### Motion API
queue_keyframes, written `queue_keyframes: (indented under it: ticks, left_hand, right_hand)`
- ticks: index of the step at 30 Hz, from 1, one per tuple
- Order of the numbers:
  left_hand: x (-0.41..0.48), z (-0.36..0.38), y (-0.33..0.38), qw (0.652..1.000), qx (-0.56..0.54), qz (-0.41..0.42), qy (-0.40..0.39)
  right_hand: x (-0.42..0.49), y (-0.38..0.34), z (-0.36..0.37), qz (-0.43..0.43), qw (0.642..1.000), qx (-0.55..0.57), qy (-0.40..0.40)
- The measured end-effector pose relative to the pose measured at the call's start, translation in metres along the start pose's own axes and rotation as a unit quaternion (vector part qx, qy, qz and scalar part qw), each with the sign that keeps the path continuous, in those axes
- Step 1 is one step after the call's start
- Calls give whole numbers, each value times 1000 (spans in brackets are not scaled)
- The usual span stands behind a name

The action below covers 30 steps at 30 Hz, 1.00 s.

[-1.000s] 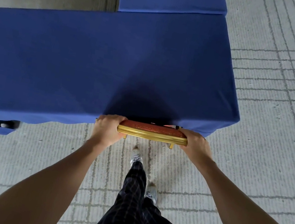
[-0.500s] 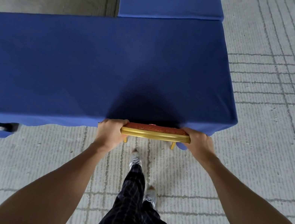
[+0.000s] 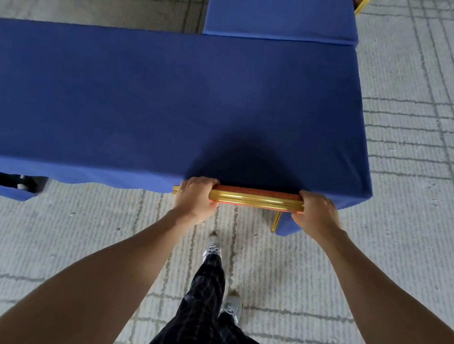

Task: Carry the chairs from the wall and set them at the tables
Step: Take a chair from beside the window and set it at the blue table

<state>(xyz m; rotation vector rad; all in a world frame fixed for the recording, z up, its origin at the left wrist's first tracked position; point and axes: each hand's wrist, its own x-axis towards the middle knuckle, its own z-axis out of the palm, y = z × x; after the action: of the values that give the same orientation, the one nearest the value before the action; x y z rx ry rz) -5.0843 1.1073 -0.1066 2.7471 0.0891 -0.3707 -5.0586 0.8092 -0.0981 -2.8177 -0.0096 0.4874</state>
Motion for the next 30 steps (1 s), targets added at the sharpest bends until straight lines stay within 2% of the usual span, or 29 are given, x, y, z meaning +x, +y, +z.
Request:
queue_keyframes:
  ticks: [3, 6, 8, 10, 13, 17, 20, 22, 26, 30]
  left_hand:
    - [-20, -7, 5, 1000, -7, 11, -10]
    - [-46, -10, 8, 999, -29, 22, -31]
    - [-59, -18, 9, 997, -53, 22, -44]
    - [-80, -29, 9, 997, -70, 32, -20]
    - [-118, -50, 1, 994, -101, 28, 14]
    - [-181, -81, -29, 985, -158, -30, 57]
    - [-244, -102, -64, 975, -179, -80, 101]
    - [-296, -113, -96, 963, -198, -126, 133]
    - [-417, -113, -166, 924, -201, -213, 245]
    - [-565, -89, -235, 890, -200, -296, 285]
  right_hand:
    - [-15, -36, -1, -113, 993, 26, 6]
    - [-31, -81, 4, -191, 981, 34, 13]
    - [-45, -107, 5, -219, 975, 22, 21]
    - [-62, -128, 4, -245, 969, -2, 11]
    - [-88, -146, -1, -263, 963, 55, -9]
    - [-120, -189, -5, -308, 945, 111, -21]
    - [-163, -254, 6, -357, 924, 122, -63]
    - [-203, -306, 22, -397, 900, 148, -101]
    - [-303, -399, 70, -482, 843, 174, -162]
    - [-418, -469, 132, -536, 800, 164, -214]
